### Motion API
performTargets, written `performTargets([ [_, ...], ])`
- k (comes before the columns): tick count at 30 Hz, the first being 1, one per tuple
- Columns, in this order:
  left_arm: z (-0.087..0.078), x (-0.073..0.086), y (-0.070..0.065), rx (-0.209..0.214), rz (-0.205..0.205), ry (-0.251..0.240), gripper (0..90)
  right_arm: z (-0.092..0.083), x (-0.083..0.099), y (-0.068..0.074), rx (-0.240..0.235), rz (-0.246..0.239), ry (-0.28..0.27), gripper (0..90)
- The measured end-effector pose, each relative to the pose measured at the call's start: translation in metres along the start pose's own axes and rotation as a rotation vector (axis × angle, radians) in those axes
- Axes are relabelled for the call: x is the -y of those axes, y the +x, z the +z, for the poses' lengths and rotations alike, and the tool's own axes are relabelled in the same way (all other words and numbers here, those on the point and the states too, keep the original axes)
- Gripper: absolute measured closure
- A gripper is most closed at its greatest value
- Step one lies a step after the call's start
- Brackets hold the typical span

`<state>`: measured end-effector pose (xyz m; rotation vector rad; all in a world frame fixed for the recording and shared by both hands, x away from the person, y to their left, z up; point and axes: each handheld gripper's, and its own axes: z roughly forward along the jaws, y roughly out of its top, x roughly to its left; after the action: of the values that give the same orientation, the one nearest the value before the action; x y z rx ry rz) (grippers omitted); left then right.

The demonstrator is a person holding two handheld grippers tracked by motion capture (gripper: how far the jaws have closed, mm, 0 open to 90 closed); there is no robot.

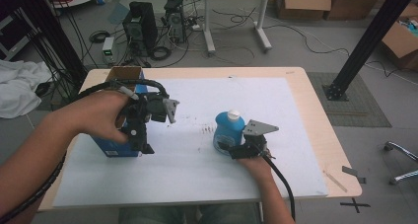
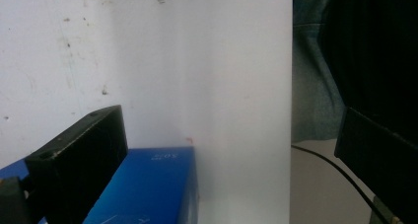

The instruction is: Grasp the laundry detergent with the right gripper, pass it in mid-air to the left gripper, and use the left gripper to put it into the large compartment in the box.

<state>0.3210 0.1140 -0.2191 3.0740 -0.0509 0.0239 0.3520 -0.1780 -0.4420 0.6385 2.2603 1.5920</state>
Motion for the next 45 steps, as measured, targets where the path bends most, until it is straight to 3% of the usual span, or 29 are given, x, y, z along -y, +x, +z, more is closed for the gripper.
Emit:
performTargets([
  [7,0.0008,-0.0011,0.0004,-0.003,0.002,0.003,0.1,-0.0012,0.0009,-0.0007,-0.018,0.018,0.004,28.2],
  [35,0.0025,-0.0014,0.0027,-0.003,-0.01,0.011,0.1,-0.0043,-0.0003,0.0019,-0.018,-0.002,-0.012,42.7],
  [41,0.0025,-0.0026,0.002,0.0,-0.009,0.014,0.1,-0.0048,-0.0021,0.0012,-0.027,-0.008,0.0,43.4],
  [45,0.0019,-0.0032,0.0011,-0.001,-0.008,0.016,0.1,-0.0061,-0.0087,0.0029,-0.059,-0.038,0.047,43.6],
])
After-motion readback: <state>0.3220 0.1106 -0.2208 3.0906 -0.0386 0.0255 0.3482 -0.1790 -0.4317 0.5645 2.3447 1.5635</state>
